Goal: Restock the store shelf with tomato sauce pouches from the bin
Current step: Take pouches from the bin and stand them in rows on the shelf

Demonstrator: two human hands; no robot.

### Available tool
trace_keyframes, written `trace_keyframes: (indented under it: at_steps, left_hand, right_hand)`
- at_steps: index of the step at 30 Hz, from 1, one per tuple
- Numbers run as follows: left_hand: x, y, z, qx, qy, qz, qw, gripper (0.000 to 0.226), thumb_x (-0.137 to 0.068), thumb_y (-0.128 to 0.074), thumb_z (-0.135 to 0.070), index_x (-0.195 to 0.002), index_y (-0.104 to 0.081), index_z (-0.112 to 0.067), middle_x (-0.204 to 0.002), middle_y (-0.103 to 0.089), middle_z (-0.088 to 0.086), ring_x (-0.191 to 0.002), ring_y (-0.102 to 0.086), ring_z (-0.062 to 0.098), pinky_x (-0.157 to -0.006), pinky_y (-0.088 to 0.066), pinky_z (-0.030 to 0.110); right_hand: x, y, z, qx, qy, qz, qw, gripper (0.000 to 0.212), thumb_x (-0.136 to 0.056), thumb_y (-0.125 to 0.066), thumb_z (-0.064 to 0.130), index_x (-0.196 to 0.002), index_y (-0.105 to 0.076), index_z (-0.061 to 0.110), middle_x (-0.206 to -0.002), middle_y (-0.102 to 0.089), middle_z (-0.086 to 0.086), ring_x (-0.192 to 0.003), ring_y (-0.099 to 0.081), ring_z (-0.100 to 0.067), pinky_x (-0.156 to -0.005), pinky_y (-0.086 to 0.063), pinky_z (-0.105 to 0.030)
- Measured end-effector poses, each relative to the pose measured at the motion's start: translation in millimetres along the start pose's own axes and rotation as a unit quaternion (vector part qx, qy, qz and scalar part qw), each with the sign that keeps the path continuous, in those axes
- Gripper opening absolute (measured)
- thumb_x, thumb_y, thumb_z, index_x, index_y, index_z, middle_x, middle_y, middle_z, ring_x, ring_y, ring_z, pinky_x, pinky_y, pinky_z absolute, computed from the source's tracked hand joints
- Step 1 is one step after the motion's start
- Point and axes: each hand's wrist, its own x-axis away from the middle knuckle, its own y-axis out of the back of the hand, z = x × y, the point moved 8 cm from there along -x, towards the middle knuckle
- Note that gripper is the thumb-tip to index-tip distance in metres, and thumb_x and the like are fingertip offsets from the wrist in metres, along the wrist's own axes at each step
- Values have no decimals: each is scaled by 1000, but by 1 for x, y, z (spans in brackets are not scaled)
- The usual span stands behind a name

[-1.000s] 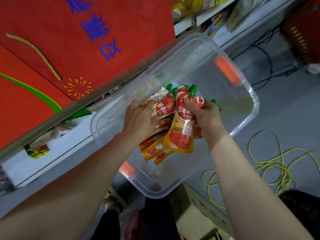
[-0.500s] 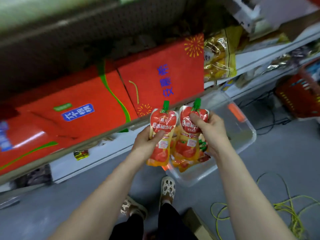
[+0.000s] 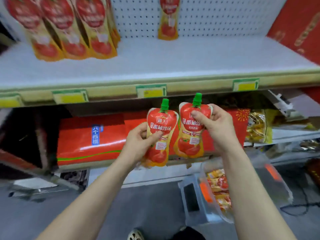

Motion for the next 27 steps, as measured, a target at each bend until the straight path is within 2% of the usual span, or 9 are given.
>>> trace_keyframes:
  at_steps: [2,5,8,12,14,16,19,22,27]
  left_hand:
    - [4,32,-33,10,-34,-16,999,24,-84,-71,-9,-108,-66,-10,-97,-76,11,-87,-72,20,-80,-59,35]
    - [4,72,-83,17,-90,-34,995,24,-82,-74,-14,-104,-68,-18,-95,-76,5,-87,-72,16,-77,-58,29]
    - [-1,108,-121,27,-129,-74,989,21,-83,-73,-13,-102,-68,-19,-94,-75,2,-87,-71,13,-76,-56,27]
    - [-18,149,-161,37,-177,-126,975,23,-83,-73,-14,-105,-68,-20,-99,-75,3,-92,-71,15,-79,-56,31]
    - [-28,164,-175,40,-195,-155,968,22,-83,-74,-14,-103,-68,-21,-96,-75,0,-89,-71,11,-78,-56,29]
    - [-40,172,-186,39,-210,-174,961,22,-83,-73,-12,-101,-68,-21,-93,-75,-3,-86,-70,7,-78,-57,26]
    - [-64,179,-191,53,-212,-187,958,26,-83,-73,-12,-107,-68,-19,-95,-74,-5,-88,-70,4,-76,-56,21]
    - [-92,178,-191,62,-205,-192,958,26,-83,-72,-12,-108,-68,-21,-98,-75,-5,-91,-70,6,-78,-55,23]
    - [-136,170,-186,47,-179,-194,963,26,-83,-73,-15,-107,-68,-23,-102,-74,-5,-96,-70,8,-82,-54,26]
  right_hand:
    - [-6,-32,28,16,22,37,999,10,-86,-71,7,-88,-63,2,-77,-69,-3,-71,-65,-11,-69,-54,-27]
    - [-20,-74,68,22,44,99,994,6,-93,-64,11,-91,-65,17,-80,-74,3,-75,-68,-11,-76,-54,-32]
    - [-34,-111,116,50,89,131,986,10,-94,-61,10,-89,-63,18,-73,-72,9,-70,-67,-5,-66,-55,-23]
    - [-65,-138,167,49,129,121,983,11,-92,-65,9,-87,-65,19,-71,-72,11,-72,-69,-5,-67,-58,-24]
    - [-87,-147,184,54,145,106,982,11,-90,-67,9,-88,-65,19,-67,-71,13,-68,-67,-2,-64,-55,-22]
    - [-115,-156,193,64,153,102,981,9,-89,-69,9,-94,-67,16,-75,-72,10,-67,-66,0,-61,-52,-20]
    - [-159,-169,193,97,142,103,980,20,-90,-69,11,-109,-64,9,-89,-69,3,-68,-67,4,-59,-51,-14]
    - [-203,-183,186,153,136,120,971,7,-90,-69,12,-93,-65,17,-84,-68,8,-71,-65,1,-60,-49,-16]
    - [-283,-204,162,157,109,134,972,4,-91,-68,14,-89,-67,17,-86,-70,2,-80,-67,-14,-65,-54,-29]
